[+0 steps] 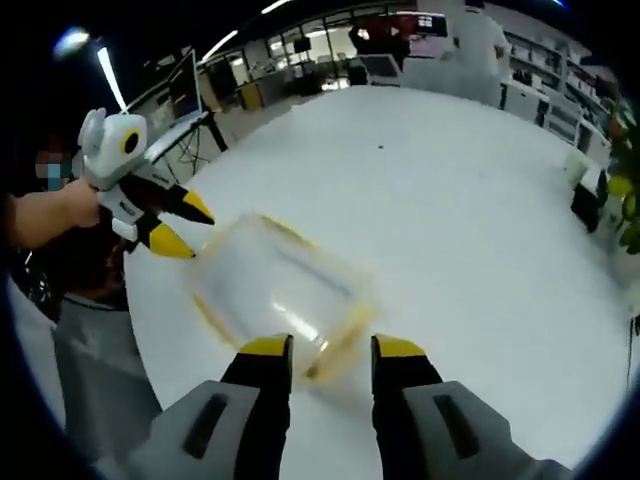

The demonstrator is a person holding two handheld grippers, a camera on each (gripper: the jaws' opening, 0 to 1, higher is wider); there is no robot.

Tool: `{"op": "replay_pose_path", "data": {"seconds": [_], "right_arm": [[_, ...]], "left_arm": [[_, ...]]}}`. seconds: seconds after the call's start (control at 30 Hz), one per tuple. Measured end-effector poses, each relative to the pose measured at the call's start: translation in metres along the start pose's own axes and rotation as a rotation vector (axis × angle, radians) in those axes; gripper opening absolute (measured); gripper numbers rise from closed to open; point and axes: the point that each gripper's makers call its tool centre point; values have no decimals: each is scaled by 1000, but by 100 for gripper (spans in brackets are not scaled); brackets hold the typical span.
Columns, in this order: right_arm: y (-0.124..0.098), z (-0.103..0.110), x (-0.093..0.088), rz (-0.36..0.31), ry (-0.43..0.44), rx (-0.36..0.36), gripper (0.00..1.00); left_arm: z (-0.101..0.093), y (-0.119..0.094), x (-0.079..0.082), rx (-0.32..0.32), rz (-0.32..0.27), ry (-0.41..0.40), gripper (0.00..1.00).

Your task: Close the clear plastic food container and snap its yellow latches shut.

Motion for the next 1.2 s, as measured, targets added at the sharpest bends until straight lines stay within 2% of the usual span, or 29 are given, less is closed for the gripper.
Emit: {"op": "replay_pose_path", "data": {"seconds": [0.1,0.23,0.27,0.4,0.63,0.77,0.97,1.0,1.03,1.07,1.2], "right_arm": [[1,0,-2,-16,48,8,28],[2,3,-4,-28,115,32,27],[2,4,-5,-29,118,35,28],[3,6,-7,-34,173,44,31],[4,10,-9,-59,235,50,30],[4,11,-10,-66,272,56,29],[5,12,-9,-52,290,44,28],[5,12,-9,-47,298,44,25],[6,13,-9,-42,383,30,26],[7,14,-9,-27,327,52,26],[6,15,-4,-33,331,41,26]], "left_arm": [[-1,2,-2,-3,-13,-47,22],[-3,6,-8,-7,-6,-53,21],[-3,7,-4,-7,-27,-69,21],[2,9,-5,9,-31,-104,21],[3,12,-6,14,-45,-173,21],[3,13,-7,8,-49,-240,21],[1,14,-7,5,-45,-252,20],[1,14,-7,5,-44,-255,20],[1,15,-7,3,-44,-264,19],[1,15,-7,3,-44,-270,19],[0,15,-8,-7,-43,-283,18]]}}
Point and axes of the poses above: the point that each gripper's makers call its tool centre point, and the gripper's own axes: y roughly forward along the fingers, z roughly to its left, x roughly out of its top, and after that the axes turned 13 degrees about y, right-handed
